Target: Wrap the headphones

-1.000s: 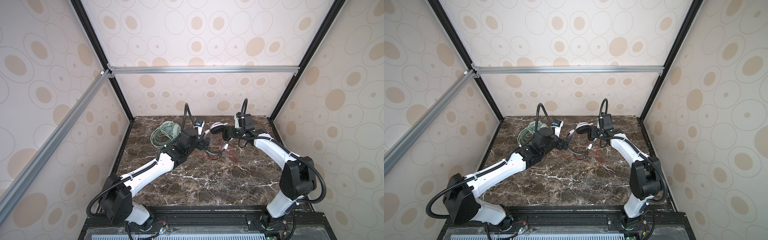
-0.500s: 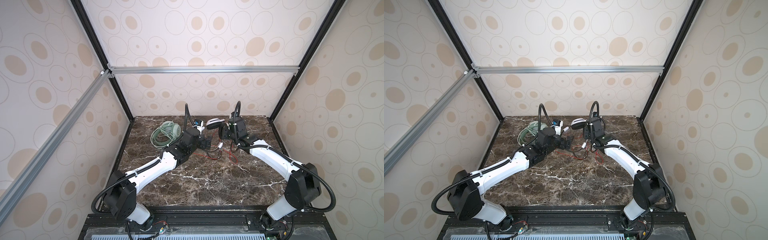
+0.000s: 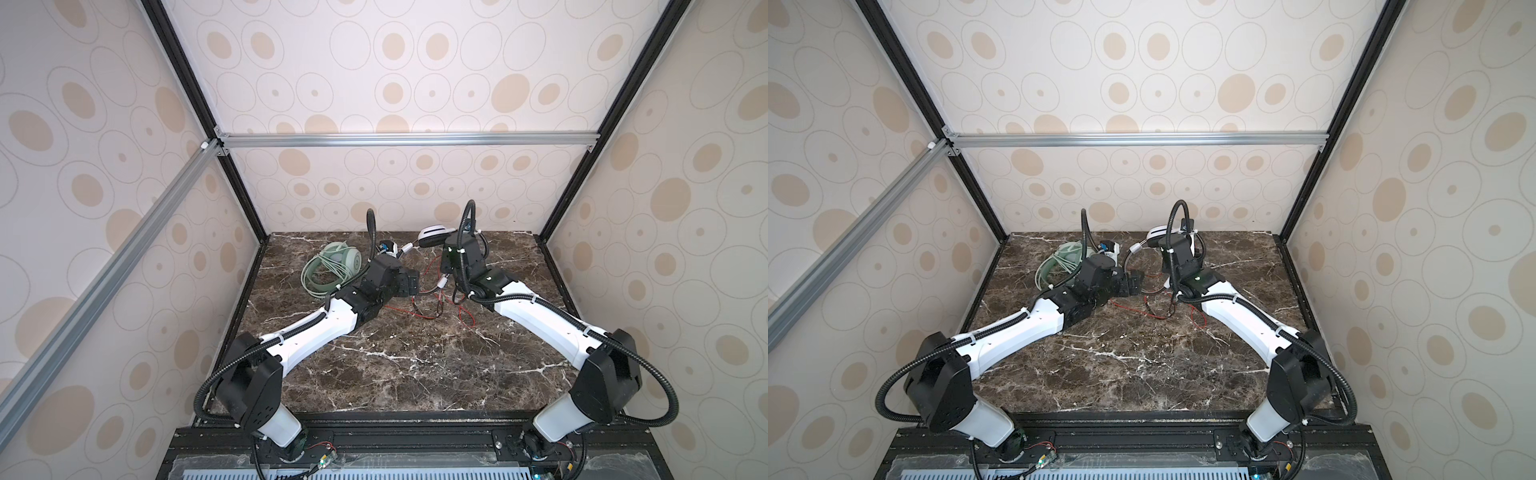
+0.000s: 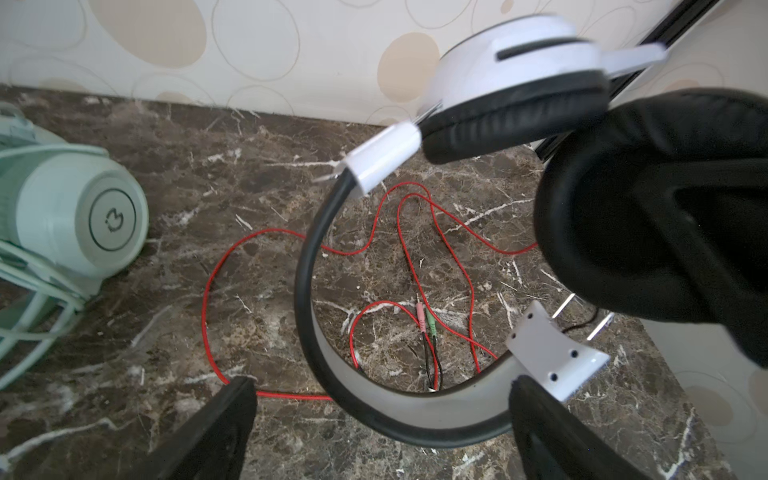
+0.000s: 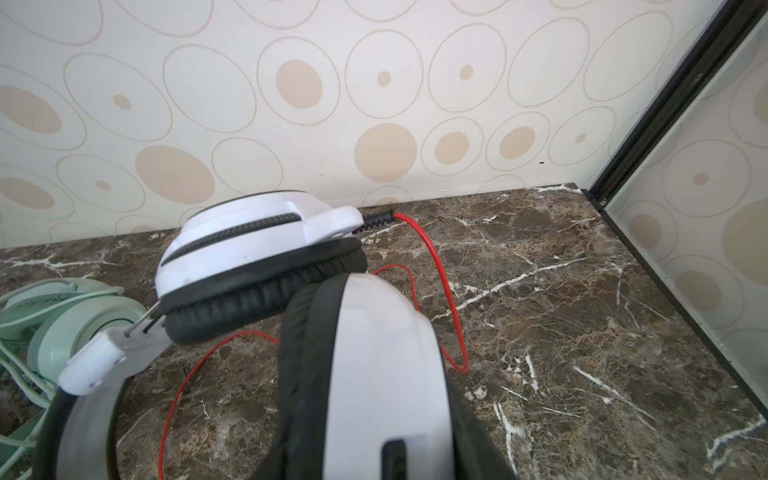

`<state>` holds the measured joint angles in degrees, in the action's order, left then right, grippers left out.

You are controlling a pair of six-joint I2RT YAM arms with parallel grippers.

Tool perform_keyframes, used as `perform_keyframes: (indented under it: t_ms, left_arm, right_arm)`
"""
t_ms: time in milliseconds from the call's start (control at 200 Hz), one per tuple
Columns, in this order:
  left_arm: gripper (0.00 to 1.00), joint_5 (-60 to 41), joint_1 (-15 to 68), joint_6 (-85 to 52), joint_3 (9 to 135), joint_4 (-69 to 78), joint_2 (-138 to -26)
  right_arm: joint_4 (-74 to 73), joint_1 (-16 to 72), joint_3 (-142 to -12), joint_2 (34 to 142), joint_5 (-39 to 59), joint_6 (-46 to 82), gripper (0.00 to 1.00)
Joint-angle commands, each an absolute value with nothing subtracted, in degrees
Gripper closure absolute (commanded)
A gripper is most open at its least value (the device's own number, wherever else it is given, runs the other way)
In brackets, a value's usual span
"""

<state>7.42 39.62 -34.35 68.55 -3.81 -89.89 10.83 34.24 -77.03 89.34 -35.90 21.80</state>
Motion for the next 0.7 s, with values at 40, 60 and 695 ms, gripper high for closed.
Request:
perform_keyframes:
  t_ms: [40, 60, 695]
  left_arm:
    - [0.11, 5.9, 38.9, -39.7, 70.4, -4.9, -91.6]
    - [0.11, 5.2, 38.7, -40.2, 70.2, -4.6, -91.7]
    - [0.81, -2.2, 35.2, -44.3, 68.3, -1.8, -92.9]
  right_arm:
    - [4.7, 35.5, -77.0, 83.2, -39.4, 26.0, 0.9]
    - [4.7, 35.7, -76.8, 82.9, -39.4, 26.2, 0.9]
    - [-0.5, 37.2, -70.8, 80.0, -36.1, 28.8, 0.91]
